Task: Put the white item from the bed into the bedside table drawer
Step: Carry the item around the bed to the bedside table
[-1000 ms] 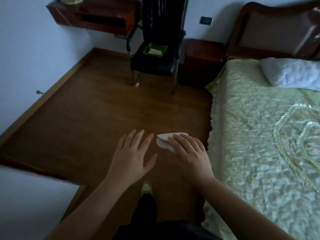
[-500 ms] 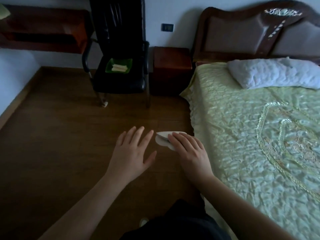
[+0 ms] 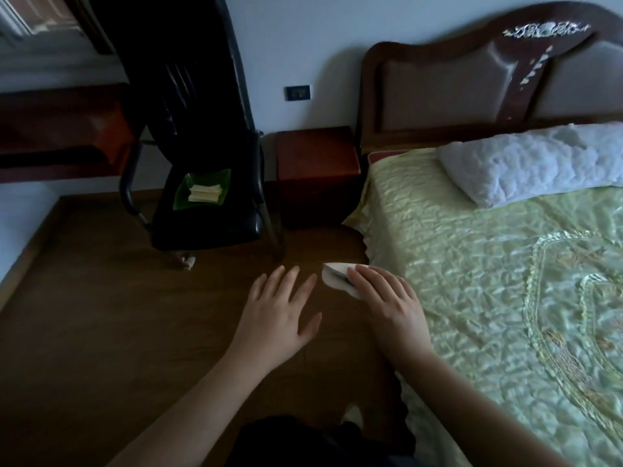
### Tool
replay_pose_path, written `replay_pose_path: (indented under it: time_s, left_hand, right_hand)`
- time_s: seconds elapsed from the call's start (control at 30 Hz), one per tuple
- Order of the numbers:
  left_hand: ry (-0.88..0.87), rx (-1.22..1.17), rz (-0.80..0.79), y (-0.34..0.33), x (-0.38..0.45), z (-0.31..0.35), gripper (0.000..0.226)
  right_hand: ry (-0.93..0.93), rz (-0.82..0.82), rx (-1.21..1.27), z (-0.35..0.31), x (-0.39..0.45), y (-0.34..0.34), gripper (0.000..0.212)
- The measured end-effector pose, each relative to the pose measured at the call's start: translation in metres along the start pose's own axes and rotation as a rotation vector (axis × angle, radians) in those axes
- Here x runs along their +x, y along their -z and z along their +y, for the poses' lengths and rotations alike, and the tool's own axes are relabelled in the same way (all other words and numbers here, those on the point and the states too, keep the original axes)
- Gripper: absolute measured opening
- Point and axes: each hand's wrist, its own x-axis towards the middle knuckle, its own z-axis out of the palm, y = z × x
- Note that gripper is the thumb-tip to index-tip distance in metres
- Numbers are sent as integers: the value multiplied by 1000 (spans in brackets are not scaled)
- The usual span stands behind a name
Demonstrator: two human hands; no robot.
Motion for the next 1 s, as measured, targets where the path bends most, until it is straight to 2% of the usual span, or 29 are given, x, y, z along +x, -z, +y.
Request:
replay_pose_path:
  time_s: [0.27, 0.57, 0.73, 1.0]
  left_hand:
    - [-39, -44, 41, -1, 144, -25, 67]
    - [-19, -59, -5, -17, 291, -115, 70]
    - [-80, -17, -18, -22, 366, -152, 69]
    - [-73, -19, -62, -34, 472, -167, 74]
  right_hand:
    - [29, -1, -44, 70, 99, -32, 40]
    - [1, -78, -72, 127, 233, -103, 41]
    - [-7, -88, -69, 155, 287, -139, 39]
    - [-22, -54, -4, 223, 371, -186, 37]
